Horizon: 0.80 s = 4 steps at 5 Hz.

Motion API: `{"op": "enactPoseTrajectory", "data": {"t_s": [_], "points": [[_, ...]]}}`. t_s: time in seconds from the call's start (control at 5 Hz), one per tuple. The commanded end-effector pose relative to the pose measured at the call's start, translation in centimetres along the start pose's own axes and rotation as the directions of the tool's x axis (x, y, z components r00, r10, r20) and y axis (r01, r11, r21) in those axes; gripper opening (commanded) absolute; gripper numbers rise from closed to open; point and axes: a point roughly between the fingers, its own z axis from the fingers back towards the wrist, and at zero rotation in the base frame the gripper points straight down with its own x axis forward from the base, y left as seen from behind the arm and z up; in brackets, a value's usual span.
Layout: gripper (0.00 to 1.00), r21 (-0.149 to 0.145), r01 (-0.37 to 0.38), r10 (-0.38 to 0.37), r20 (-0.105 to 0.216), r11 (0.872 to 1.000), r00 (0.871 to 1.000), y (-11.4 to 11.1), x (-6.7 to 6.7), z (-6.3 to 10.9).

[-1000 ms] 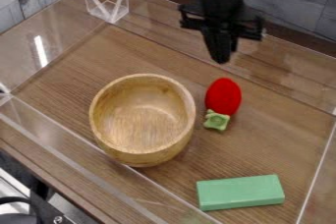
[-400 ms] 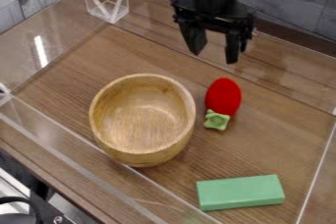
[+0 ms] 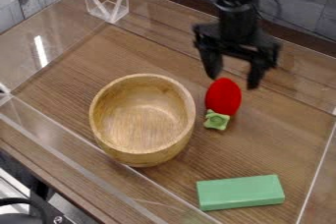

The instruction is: Move the red fruit to the left

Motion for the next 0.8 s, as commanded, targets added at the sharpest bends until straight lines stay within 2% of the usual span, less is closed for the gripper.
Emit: {"op": "enactPoseTrajectory", "data": {"t_s": [0.0,0.2,0.6], "points": [[1.0,0.027,-0.022,0.021,0.035,0.999,0.999,-0.9,-0.2,-0.9],[1.0,0.053,-0.037,0.035,0.043,0.998,0.998,-1.4,-0.3,-2.4],[1.0,0.083,-0.025,0.022,0.041,0.996,0.999,2.2,1.4,-3.7]]}}
